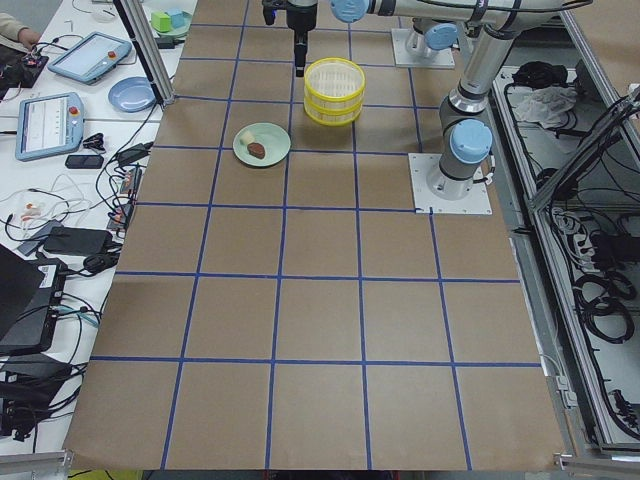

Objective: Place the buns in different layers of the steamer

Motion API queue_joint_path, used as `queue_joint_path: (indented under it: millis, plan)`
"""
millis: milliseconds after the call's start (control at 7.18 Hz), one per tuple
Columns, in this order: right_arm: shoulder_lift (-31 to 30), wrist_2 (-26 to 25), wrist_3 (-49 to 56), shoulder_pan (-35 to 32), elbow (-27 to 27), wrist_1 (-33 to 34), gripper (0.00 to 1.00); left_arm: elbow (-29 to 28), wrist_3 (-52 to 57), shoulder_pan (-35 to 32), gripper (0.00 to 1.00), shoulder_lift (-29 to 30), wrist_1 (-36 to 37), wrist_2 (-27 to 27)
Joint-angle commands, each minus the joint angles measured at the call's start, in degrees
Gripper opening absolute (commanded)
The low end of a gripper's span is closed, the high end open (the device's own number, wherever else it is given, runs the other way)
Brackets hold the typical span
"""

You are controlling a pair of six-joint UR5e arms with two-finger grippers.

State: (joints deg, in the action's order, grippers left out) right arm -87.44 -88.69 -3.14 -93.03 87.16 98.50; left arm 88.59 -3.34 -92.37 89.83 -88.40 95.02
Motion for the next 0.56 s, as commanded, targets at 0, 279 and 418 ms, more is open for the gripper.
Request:
queue_joint_path:
  millis: [0, 279, 418]
  plan:
    - [-0.01, -0.34, 0.15, 0.13, -0.06, 0.55, 1.0, 0.0, 0.0, 0.0, 1.0, -0.09, 0.16, 0.08]
    - [-0.1, -0.43, 0.15, 0.31, -0.06, 0.37, 1.0, 0.09, 0.0, 0.7, 1.0, 0.78, 0.08, 0.43]
    - [-0.71, -0.43, 0.15, 0.31, -0.06, 0.2, 1.0, 0.09, 0.17, 0.87, 1.0, 1.48, 0.86, 0.17]
